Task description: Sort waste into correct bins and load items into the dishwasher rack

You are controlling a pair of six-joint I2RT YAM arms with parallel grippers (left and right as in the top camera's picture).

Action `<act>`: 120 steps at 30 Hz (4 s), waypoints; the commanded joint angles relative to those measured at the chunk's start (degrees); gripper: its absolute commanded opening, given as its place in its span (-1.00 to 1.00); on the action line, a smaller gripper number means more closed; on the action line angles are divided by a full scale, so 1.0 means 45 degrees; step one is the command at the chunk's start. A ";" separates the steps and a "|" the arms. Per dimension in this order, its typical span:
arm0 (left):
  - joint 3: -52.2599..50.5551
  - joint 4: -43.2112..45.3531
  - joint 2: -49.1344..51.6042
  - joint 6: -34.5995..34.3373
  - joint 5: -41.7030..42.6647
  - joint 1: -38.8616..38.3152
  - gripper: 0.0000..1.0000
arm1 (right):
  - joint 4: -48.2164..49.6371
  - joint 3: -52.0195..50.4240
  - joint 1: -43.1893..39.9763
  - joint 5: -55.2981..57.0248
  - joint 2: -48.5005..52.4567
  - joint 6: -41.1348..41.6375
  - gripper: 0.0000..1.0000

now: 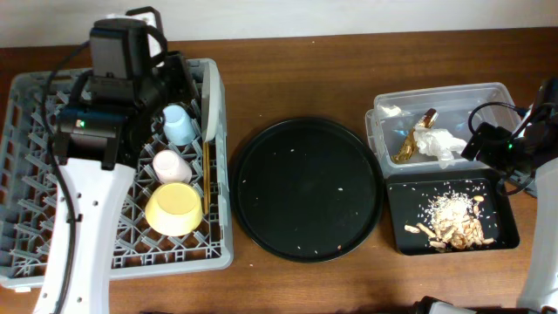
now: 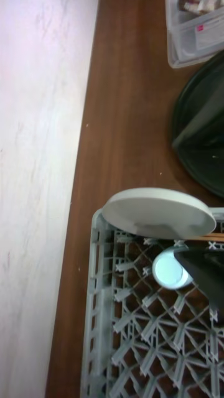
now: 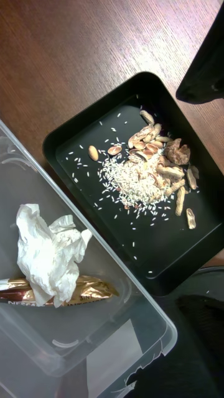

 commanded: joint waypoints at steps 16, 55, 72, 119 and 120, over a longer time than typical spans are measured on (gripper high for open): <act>0.0073 -0.1156 -0.0146 0.0015 -0.2225 0.0146 0.99 | -0.0005 0.0165 -0.0044 0.0024 0.0015 0.0117 0.97; 0.0073 -0.1729 -0.0146 0.0015 -0.2225 0.0146 0.99 | 1.5810 -1.4552 0.5032 -0.0636 -1.8170 -0.2705 0.97; 0.0073 -0.1729 -0.0146 0.0015 -0.2225 0.0146 0.99 | 1.5951 -1.8719 0.5051 -0.0869 -1.8170 -0.1511 0.97; -0.5887 -0.3220 -1.1171 0.0583 -0.3395 0.1739 0.99 | 1.5324 -1.8719 0.5051 -0.0899 -1.8166 -0.1515 0.97; -0.6902 -0.3215 -1.2075 0.0583 -0.2856 0.2045 0.99 | 1.5324 -1.8719 0.5051 -0.0899 -1.8166 -0.1511 0.97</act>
